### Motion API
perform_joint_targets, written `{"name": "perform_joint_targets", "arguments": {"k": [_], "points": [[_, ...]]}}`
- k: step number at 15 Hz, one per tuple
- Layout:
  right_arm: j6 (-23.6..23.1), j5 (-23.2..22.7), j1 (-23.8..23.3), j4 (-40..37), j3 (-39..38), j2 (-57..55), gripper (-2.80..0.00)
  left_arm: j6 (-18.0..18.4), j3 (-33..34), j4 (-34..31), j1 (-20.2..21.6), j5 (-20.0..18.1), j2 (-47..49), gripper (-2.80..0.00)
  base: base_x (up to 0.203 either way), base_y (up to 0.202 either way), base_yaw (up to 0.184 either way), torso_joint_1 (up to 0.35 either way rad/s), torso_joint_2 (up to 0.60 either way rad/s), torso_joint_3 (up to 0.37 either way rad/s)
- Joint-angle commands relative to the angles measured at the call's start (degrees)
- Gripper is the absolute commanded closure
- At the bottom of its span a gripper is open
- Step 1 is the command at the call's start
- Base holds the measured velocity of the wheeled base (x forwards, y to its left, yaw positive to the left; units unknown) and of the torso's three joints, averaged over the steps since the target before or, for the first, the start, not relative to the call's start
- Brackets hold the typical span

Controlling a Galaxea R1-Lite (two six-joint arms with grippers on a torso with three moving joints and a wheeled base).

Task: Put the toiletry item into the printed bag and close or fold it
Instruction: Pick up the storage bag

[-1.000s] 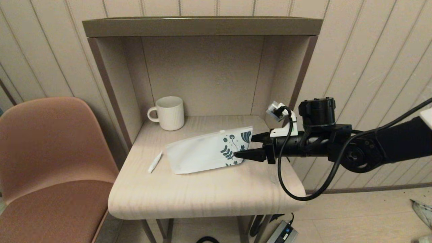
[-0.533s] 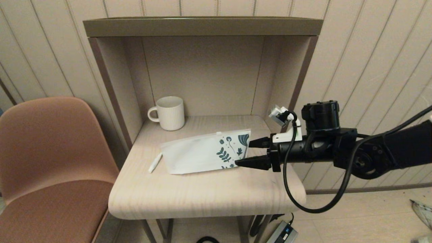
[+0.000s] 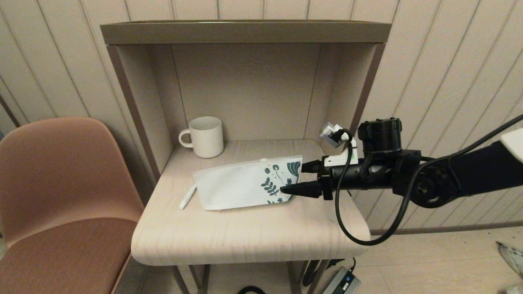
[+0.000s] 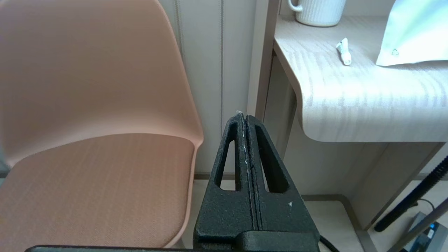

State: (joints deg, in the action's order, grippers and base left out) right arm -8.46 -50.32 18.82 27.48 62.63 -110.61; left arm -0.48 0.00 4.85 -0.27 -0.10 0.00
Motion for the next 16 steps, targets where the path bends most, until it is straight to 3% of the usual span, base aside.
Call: {"name": "perform_joint_targets", "arguments": {"k": [1,8,9,16], "points": [[-0.07,-0.30,0.07,0.12,2.48,-3.16,-2.80,-0.05,0.00,0.07,0.00,0.01,0.00,0.00,0.000,0.000,0.000,0.000,0.00,0.000],[0.19,-0.30,0.76,0.12,3.91,-4.35,-2.80,0.04,0.00,0.07,0.01,0.01,0.00,0.00,0.000,0.000,0.000,0.000,0.00,0.000],[0.20,-0.30,1.04,0.12,3.84,-4.20,0.00,0.04,0.00,0.07,0.00,0.01,0.00,0.00,0.000,0.000,0.000,0.000,0.00,0.000],[0.11,-0.39,1.56,0.03,3.11,-2.24,0.00,0.01,0.00,0.06,0.00,0.01,0.00,0.00,0.000,0.000,0.000,0.000,0.00,0.000]]}}
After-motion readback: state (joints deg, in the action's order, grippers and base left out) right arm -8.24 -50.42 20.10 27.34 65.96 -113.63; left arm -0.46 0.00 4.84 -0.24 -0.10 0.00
